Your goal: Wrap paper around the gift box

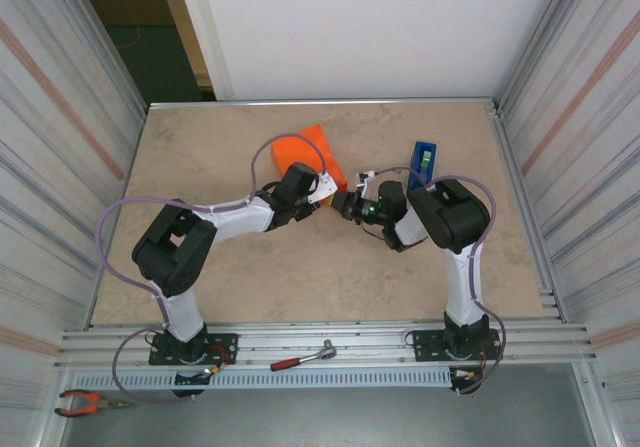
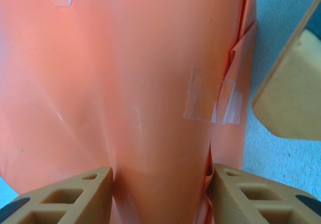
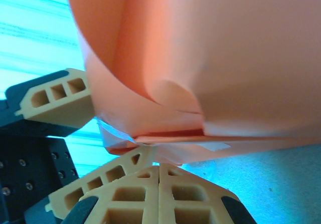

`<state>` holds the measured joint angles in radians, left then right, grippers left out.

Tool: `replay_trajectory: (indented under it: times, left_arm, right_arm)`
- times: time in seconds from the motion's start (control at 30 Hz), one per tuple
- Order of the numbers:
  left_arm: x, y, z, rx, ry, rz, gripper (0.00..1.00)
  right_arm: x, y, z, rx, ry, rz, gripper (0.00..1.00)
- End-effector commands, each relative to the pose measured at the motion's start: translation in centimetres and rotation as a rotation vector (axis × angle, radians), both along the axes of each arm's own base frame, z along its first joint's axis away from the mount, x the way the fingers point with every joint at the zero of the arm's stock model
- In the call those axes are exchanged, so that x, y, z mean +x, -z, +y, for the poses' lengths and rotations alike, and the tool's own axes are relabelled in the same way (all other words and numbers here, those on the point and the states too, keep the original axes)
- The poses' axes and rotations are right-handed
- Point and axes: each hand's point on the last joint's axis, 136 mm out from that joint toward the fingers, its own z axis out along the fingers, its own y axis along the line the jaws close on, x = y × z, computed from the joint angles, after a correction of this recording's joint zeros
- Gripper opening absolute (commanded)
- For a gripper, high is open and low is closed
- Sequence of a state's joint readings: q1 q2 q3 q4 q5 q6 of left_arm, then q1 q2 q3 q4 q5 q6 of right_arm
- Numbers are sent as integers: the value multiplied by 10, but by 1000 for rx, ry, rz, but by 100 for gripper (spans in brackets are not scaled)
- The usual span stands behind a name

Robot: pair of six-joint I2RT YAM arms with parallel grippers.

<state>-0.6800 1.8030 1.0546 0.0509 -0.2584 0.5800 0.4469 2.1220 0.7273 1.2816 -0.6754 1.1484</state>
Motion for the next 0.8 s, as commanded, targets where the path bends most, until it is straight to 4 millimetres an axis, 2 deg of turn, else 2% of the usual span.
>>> replay_trajectory:
  times: [0.0,0.77]
  left_arm:
    - [-12,34,20,88,-16,107,51]
    - [-12,33,20,86,-11,106,51]
  right_arm:
    - [5,-22,1,19,-8,-56,0]
    - [18,-37,-1,43,-1,-73,0]
